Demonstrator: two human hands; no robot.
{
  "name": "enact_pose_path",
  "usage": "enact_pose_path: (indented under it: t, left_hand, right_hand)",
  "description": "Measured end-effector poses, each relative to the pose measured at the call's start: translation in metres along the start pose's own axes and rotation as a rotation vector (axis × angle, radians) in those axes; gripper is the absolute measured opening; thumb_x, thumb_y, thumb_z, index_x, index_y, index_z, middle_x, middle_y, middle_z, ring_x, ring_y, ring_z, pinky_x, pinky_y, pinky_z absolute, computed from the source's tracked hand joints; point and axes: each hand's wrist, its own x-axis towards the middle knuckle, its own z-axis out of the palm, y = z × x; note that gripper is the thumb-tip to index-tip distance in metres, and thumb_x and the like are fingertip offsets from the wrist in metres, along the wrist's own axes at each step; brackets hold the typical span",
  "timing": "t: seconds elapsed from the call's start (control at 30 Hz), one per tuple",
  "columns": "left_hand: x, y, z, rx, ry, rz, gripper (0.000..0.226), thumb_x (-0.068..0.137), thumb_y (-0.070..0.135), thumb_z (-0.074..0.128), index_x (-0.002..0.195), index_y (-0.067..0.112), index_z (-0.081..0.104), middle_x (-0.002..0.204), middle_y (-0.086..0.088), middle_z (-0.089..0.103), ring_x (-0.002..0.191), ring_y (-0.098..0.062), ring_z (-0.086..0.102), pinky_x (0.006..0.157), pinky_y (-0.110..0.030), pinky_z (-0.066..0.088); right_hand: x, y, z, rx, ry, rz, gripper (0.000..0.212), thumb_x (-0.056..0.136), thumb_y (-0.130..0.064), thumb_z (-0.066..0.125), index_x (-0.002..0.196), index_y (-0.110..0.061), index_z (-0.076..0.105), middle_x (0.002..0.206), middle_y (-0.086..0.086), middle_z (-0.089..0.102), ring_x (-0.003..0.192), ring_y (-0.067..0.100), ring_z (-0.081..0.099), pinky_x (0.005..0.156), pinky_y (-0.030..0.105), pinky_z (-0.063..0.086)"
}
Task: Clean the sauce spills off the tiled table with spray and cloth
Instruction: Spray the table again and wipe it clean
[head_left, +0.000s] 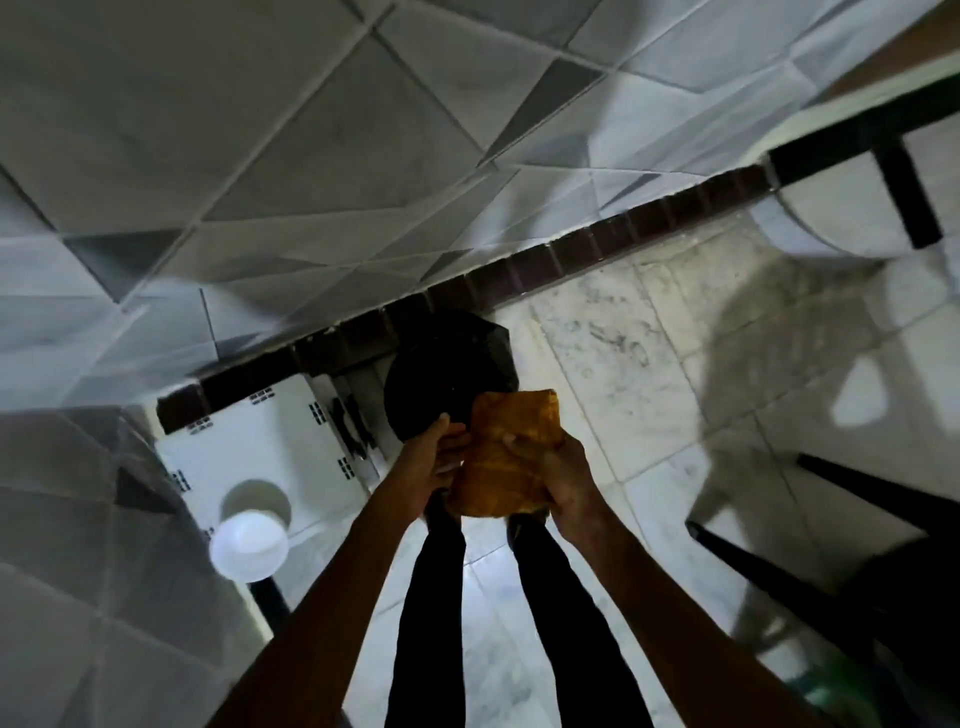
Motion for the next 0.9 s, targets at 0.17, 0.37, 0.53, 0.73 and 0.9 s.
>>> enact_pose_path:
  t: [0.17,0.37,0.53,0.73,0.9]
  left_hand:
    - [-0.153,0.027,0.049,0.245,-0.242,0.024,0.062,0.082,0.068,0.061,0.128,0.028,0.063,0.123,-0.002,0.069,0.116,-0.025,0.064,0.102,-0.05,0.048]
    - [-0.285,0.005,0.141,0.604,-0.343,0.17,0.051,0.085,0.048,0.068,0.123,0.013,0.065,0.111,-0.009,0.072,0.099,-0.028,0.069,0.085,-0.043,0.057]
    - [-0.366,-0.072,0.22,0.833,-0.46,0.323,0.028,0.093,0.031,0.064,0.11,0.009,0.069,0.094,-0.007,0.071,0.076,-0.019,0.069,0.06,-0.025,0.054]
    - [-0.441,-0.24,0.298,1.053,-0.647,0.345,0.018,0.094,0.019,0.064,0.101,0.003,0.068,0.083,-0.003,0.072,0.066,-0.012,0.068,0.056,-0.023,0.053]
    - [-0.488,-0.381,0.343,1.211,-0.793,0.325,0.016,0.092,0.025,0.067,0.1,0.012,0.072,0.093,-0.005,0.076,0.078,-0.017,0.07,0.062,-0.026,0.055]
  right_hand:
    - [-0.157,-0.029,-0.056,0.253,-0.098,-0.059,0.033,0.085,0.004,0.071,0.117,0.003,0.068,0.108,0.024,0.074,0.087,0.032,0.075,0.071,0.04,0.063]
    - [-0.289,0.008,-0.14,0.366,0.048,-0.19,0.043,0.079,-0.02,0.083,0.117,-0.007,0.069,0.11,0.017,0.075,0.102,0.038,0.072,0.097,0.061,0.053]
    - [-0.381,0.086,-0.211,0.424,0.259,-0.3,0.045,0.077,-0.033,0.083,0.117,-0.018,0.069,0.106,0.006,0.077,0.099,0.028,0.074,0.087,0.052,0.06]
    - [-0.479,0.249,-0.289,0.585,0.538,-0.324,0.044,0.078,-0.031,0.085,0.116,-0.019,0.067,0.104,0.002,0.077,0.095,0.021,0.075,0.083,0.043,0.062]
    - [-0.563,0.372,-0.332,0.791,0.721,-0.274,0.038,0.08,-0.029,0.084,0.111,-0.022,0.065,0.104,0.0,0.075,0.091,0.017,0.074,0.074,0.032,0.062]
